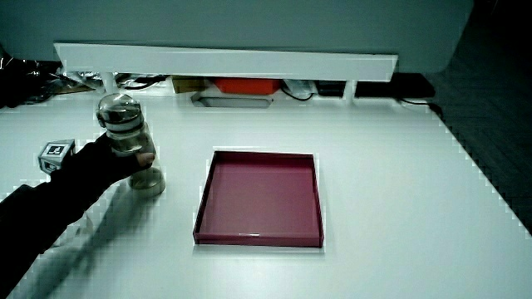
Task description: Pick bottle
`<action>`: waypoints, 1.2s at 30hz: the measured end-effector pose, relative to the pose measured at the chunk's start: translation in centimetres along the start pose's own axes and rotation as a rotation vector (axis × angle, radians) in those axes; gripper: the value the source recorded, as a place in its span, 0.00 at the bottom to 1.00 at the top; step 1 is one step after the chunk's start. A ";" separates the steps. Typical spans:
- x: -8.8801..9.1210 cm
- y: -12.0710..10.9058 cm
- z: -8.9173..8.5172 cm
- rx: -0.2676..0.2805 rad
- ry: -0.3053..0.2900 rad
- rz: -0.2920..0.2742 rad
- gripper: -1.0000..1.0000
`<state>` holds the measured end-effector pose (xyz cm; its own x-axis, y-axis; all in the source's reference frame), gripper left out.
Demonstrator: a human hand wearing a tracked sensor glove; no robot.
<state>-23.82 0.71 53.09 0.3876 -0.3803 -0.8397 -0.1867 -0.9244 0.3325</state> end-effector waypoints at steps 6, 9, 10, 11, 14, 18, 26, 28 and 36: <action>0.1 -0.5 0.1 0.062 -0.011 -0.016 0.82; 0.1 -0.6 0.0 0.090 -0.006 -0.049 0.93; 0.2 -0.7 0.1 0.104 0.017 -0.052 0.96; 0.1 -0.8 0.1 0.110 0.008 -0.058 1.00; -0.1 -0.9 0.1 0.126 0.023 -0.081 1.00; 0.0 -1.0 0.2 0.126 0.035 -0.083 1.00; 1.8 -1.4 0.5 0.101 0.015 -0.159 1.00; 2.5 -1.5 0.5 0.097 0.030 -0.176 1.00; 5.8 -1.9 -0.3 0.059 -0.021 -0.248 1.00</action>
<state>-20.99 0.29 47.71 0.4094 -0.1414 -0.9013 -0.1411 -0.9858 0.0905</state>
